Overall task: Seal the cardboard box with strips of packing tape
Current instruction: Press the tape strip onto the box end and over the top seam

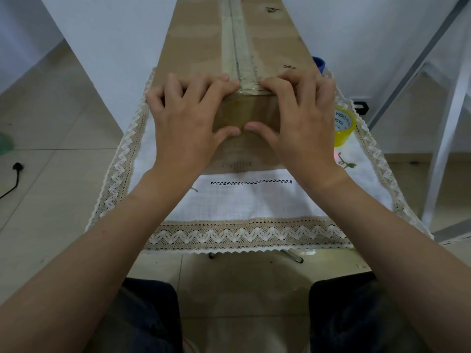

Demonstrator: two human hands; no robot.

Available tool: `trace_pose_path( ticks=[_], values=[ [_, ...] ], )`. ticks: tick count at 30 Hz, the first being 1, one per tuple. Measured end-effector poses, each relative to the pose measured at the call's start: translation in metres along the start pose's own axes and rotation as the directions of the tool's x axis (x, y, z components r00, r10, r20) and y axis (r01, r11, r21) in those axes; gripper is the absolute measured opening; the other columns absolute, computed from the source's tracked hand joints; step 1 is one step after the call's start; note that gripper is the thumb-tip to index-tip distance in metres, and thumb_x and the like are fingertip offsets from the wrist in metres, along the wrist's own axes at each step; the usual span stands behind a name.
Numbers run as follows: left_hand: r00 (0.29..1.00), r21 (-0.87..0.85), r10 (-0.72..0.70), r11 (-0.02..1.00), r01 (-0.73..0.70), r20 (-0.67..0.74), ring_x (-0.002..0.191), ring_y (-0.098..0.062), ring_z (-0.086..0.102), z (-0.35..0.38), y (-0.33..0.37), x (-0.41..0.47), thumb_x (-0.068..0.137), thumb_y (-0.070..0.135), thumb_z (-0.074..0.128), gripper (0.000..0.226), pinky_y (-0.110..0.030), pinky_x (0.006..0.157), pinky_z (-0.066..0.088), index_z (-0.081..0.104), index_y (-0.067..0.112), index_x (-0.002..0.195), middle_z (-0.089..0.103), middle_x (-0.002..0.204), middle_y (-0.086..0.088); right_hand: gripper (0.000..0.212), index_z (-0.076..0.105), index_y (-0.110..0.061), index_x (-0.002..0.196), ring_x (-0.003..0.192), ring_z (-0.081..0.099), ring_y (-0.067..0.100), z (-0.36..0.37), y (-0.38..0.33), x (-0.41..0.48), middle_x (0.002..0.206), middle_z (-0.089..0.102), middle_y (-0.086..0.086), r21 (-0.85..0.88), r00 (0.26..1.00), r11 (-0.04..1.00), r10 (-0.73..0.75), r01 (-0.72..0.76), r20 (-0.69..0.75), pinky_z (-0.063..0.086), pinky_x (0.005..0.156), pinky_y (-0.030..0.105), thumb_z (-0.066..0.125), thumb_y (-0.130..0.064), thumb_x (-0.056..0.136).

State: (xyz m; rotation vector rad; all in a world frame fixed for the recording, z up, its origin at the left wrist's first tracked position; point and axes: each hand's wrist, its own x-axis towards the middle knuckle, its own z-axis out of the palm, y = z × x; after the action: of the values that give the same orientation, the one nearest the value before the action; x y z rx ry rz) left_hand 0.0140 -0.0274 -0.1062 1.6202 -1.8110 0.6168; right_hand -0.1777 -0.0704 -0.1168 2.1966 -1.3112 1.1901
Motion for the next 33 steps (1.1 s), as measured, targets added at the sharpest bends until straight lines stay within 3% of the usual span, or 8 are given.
trace_pose_path(
  ticks=[5,13,17,20,24,28,33],
  values=[
    [0.997,0.126,0.07,0.989,-0.074,0.041,0.115,-0.033,0.052,0.0,-0.003,-0.006,0.059,0.062,0.085,0.099,-0.051,0.097,0.037,0.046,0.028,0.144,0.056,0.145,0.006,0.086,0.051,-0.022,0.141,0.124,0.039,0.035,-0.001,0.01,-0.007,0.138,0.055,0.013,-0.067,0.995,0.995,-0.067,0.072,0.074,0.034,0.116,0.054,0.077,-0.065,0.071],
    [0.995,0.198,0.069,0.977,-0.083,0.077,0.122,-0.032,0.044,-0.002,-0.001,-0.009,0.05,0.057,0.092,0.121,-0.052,0.106,0.034,0.036,0.026,0.153,0.051,0.15,0.0,0.1,0.047,-0.024,0.147,0.133,0.035,0.032,-0.004,0.005,-0.012,0.144,0.05,0.012,-0.067,0.995,0.996,-0.046,0.053,0.094,0.02,0.125,0.056,0.086,-0.059,0.062],
    [0.988,0.221,0.07,0.97,-0.1,0.14,0.131,-0.031,0.038,-0.007,0.001,-0.011,0.049,0.048,0.097,0.131,-0.052,0.113,0.029,0.03,0.024,0.159,0.045,0.156,-0.002,0.103,0.037,-0.025,0.156,0.148,0.031,0.032,-0.01,0.004,-0.018,0.157,0.04,0.01,-0.078,0.984,0.993,-0.073,0.087,0.165,0.01,0.128,0.055,0.088,-0.042,0.068],
    [0.989,0.16,0.056,0.984,-0.078,0.138,0.129,-0.03,0.041,-0.012,0.001,-0.009,0.057,0.059,0.09,0.118,-0.05,0.113,0.03,0.036,0.026,0.156,0.048,0.154,0.001,0.081,0.042,-0.023,0.154,0.152,0.03,0.03,-0.022,0.015,-0.02,0.161,0.038,0.007,0.032,0.98,0.993,-0.116,0.113,0.164,0.015,0.128,0.054,0.079,-0.023,0.082],
    [0.997,0.026,-0.053,0.998,0.052,0.063,0.119,-0.03,0.05,-0.017,0.016,-0.002,0.086,0.063,0.064,0.067,-0.05,0.109,0.033,0.053,0.029,0.143,0.057,0.143,0.008,0.042,0.062,-0.01,0.134,0.148,0.037,0.034,-0.033,0.037,-0.023,0.156,0.046,0.012,0.216,0.982,0.966,-0.165,0.142,0.092,0.031,0.122,0.05,0.065,-0.007,0.093],
    [0.987,-0.023,-0.154,0.988,0.155,0.046,0.115,-0.033,0.052,-0.021,0.031,0.011,0.097,0.054,0.053,0.042,-0.051,0.104,0.033,0.061,0.028,0.129,0.063,0.127,0.003,0.036,0.065,-0.012,0.126,0.135,0.046,0.033,-0.04,0.064,-0.029,0.148,0.051,0.012,0.191,0.989,0.978,-0.108,0.088,0.099,0.039,0.114,0.042,0.062,-0.004,0.091],
    [0.982,-0.104,-0.171,0.978,0.179,0.078,0.121,-0.031,0.051,-0.021,0.052,0.024,0.097,0.047,0.055,0.033,-0.05,0.106,0.031,0.064,0.027,0.122,0.062,0.124,0.0,0.027,0.066,-0.019,0.118,0.118,0.044,0.025,-0.04,0.097,-0.032,0.128,0.057,0.002,0.122,0.964,0.982,0.113,-0.145,0.239,0.046,0.1,0.039,0.062,-0.011,0.092]
  ],
)
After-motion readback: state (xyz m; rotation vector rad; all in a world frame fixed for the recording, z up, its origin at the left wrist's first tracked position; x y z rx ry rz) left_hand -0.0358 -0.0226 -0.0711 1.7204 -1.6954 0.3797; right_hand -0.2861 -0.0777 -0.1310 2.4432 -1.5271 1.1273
